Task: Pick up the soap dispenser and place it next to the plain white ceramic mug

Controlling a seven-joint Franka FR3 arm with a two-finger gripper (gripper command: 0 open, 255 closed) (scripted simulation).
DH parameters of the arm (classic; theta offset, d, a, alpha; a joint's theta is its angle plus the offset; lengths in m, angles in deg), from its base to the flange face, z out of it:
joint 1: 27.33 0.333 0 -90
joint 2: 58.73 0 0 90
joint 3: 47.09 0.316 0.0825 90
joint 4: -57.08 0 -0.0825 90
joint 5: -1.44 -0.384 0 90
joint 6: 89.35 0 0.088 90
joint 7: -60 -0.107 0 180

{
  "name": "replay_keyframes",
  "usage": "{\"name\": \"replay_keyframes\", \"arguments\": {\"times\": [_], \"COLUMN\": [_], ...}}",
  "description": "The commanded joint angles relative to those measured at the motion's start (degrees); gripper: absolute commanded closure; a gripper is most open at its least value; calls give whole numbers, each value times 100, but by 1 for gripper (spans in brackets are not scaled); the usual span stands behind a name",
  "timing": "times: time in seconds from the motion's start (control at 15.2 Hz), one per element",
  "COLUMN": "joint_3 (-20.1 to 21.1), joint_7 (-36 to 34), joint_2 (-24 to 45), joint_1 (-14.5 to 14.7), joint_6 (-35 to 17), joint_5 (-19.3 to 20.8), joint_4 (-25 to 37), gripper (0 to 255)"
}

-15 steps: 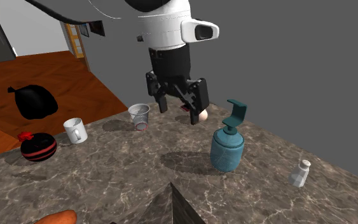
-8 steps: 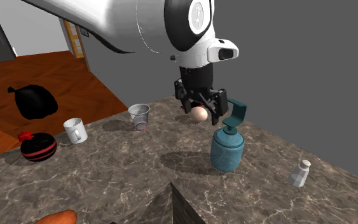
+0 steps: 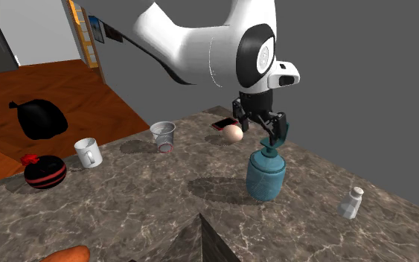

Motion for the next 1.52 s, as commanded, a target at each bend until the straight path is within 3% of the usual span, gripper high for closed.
{"name": "replay_keyframes", "arguments": {"times": [0.0, 0.53, 1.06, 1.12, 1.45], "joint_3": [-52, -84, -84, -84, -83], "joint_7": [-47, -34, -34, -34, -35], "joint_2": [371, 915, 914, 914, 916], "joint_1": [-47, -84, -84, -84, -84], "joint_6": [-266, -817, -815, -815, -815], "joint_5": [-30, -70, -70, -70, -70], "joint_4": [247, 271, 271, 271, 273], "gripper": [0, 0, 0, 255, 255]}}
